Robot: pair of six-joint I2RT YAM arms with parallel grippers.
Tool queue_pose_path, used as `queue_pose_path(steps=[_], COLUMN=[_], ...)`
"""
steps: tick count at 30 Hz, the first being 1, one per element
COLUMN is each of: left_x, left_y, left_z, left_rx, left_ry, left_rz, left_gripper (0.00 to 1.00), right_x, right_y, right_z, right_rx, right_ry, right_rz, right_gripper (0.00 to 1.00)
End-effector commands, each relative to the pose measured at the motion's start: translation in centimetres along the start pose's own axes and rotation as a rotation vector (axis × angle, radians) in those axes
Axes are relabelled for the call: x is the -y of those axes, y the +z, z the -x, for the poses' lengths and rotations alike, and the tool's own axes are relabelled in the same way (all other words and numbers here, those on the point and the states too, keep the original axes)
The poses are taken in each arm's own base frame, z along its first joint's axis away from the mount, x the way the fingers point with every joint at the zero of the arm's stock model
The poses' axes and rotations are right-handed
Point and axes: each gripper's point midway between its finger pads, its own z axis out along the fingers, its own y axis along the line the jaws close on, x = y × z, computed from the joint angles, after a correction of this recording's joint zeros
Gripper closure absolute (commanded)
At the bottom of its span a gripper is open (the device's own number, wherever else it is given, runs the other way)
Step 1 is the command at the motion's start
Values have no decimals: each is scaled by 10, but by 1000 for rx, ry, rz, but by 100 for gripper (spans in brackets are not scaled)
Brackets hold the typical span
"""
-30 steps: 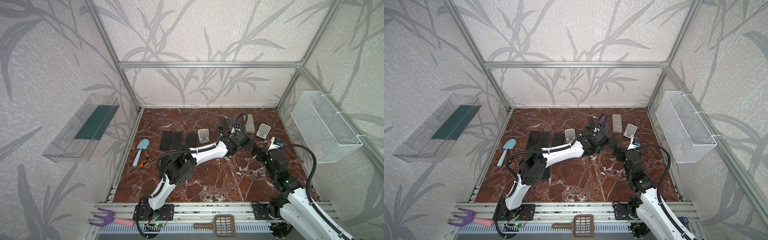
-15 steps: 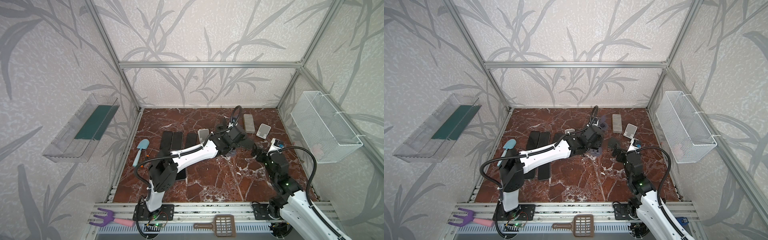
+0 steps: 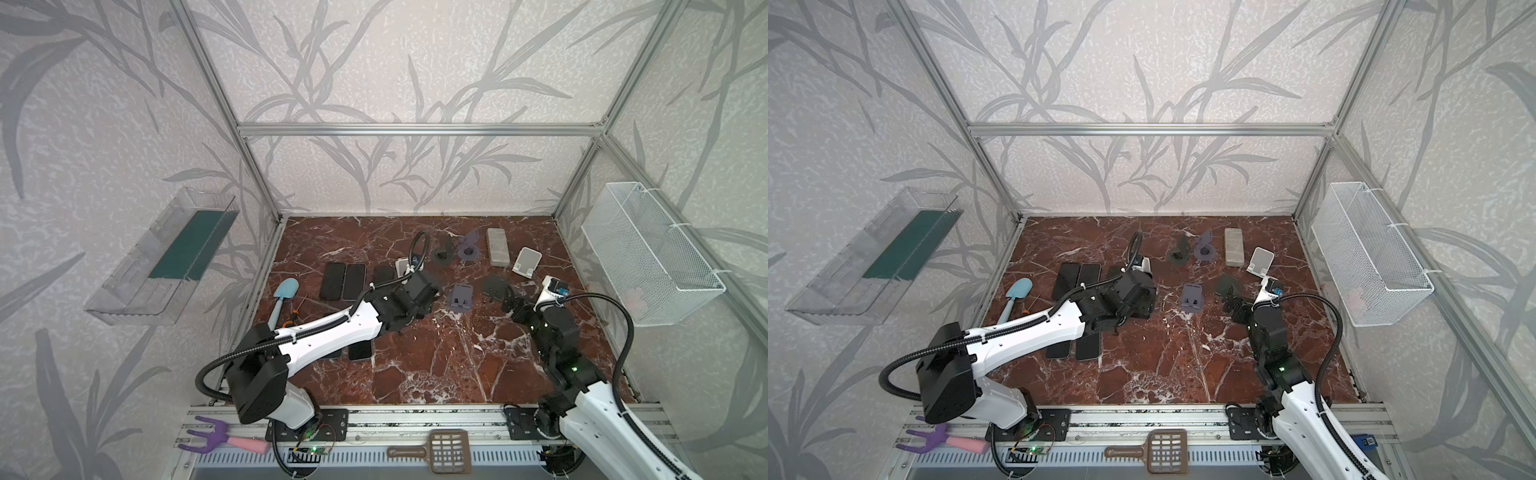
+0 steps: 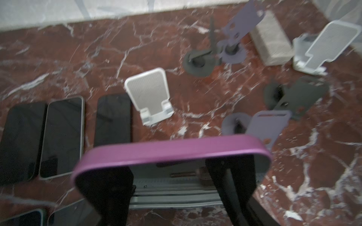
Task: Remove the phone from the phone stand
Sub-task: Place the phone at the center of the table.
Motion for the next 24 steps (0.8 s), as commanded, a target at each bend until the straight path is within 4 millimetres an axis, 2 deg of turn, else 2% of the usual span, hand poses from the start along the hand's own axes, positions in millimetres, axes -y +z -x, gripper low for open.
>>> queue_pose_path(steps=[1, 4, 7, 13, 20, 24], left_x=[-7, -26, -28, -36, -49, -54], left_y=[-4, -2, 3, 6, 2, 8], left_z=[-25, -51, -70, -91, -108, -115], left_rx=[-70, -126, -166, -247, -318, -343], left_ry=[-53, -116, -139, -140, -119, -134], left_rz=[-13, 52, 40, 58, 91, 92], left_gripper=[32, 33, 33, 34, 34, 33], right_x=[-2, -3, -3, -3, -8, -8], right_y=[3, 4, 4, 8, 9, 10], right_z=[-2, -3, -4, -9, -10, -13], right_rx=[5, -3, -1, -15, -25, -35], right_ry=[13, 12, 18, 17, 1, -3], right_rz=[14, 23, 22, 22, 46, 48], right_gripper=[1, 1, 1, 1, 1, 1])
